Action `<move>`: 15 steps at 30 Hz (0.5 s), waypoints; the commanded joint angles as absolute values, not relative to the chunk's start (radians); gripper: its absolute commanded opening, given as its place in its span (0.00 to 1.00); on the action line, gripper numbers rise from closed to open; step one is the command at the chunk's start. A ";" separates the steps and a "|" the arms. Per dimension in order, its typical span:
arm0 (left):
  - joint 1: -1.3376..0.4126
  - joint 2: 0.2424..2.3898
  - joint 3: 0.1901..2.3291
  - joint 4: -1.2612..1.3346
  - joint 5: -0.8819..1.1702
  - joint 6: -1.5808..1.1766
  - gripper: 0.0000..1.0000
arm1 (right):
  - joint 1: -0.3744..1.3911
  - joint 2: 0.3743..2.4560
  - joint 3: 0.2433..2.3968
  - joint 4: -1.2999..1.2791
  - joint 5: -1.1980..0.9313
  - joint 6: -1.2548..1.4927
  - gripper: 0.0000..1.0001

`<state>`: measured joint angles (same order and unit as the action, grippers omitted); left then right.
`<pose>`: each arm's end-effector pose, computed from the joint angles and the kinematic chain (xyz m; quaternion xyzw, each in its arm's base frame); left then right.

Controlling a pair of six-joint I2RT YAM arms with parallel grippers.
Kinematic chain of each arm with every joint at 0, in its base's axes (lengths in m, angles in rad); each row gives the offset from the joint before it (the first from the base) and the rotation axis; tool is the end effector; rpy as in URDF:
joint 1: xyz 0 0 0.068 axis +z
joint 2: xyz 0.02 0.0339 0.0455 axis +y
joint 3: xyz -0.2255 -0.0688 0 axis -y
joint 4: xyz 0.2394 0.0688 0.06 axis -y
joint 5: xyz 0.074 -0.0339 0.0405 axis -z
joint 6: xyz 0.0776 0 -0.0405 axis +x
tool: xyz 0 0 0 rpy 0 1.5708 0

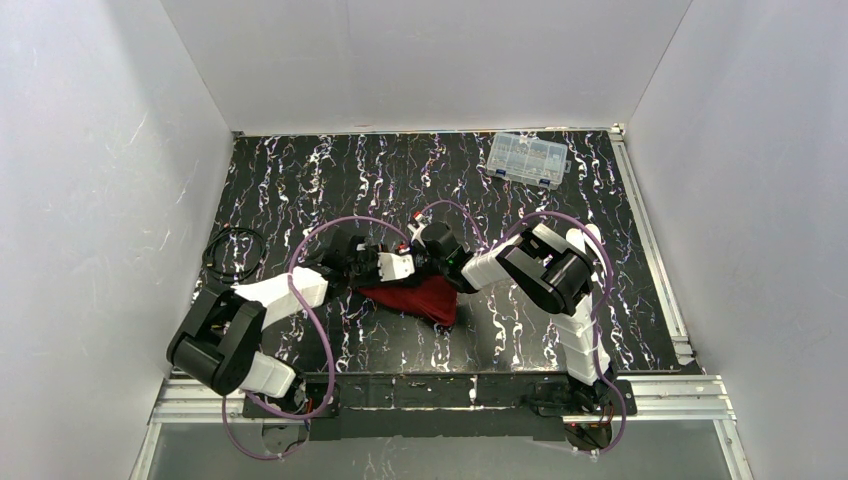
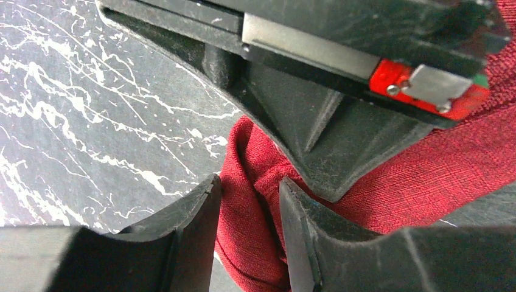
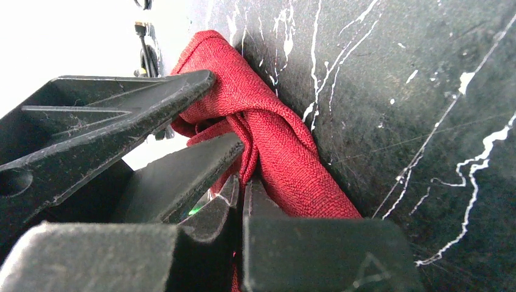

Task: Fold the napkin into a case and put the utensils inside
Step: Stuff the top corner of the smaller-rectangle-folded napkin into the folded napkin.

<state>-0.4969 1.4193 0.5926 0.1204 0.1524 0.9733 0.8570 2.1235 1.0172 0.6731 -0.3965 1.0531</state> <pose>0.2642 -0.1567 0.1031 0.6309 0.6502 0.0314 0.4222 0.2598 0.3457 0.0572 -0.0247 0.8325 0.5269 0.1695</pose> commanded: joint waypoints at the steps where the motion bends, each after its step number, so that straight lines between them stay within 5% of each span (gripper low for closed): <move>1: -0.496 1.441 0.582 0.157 0.085 0.993 0.39 | 0.878 2.176 0.963 0.515 -0.394 1.023 0.01; 8: -0.491 1.433 0.593 0.166 0.060 0.988 0.35 | 0.878 2.175 0.950 0.534 -0.397 1.030 0.01; 15: -0.489 1.398 0.594 0.137 0.065 0.946 0.08 | 0.878 2.174 0.962 0.538 -0.402 1.032 0.01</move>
<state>-0.5045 1.4307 0.5926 0.1383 0.1299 0.9577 0.8577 2.1239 1.0042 0.6994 -0.3874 1.0706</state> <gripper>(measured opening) 0.151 0.075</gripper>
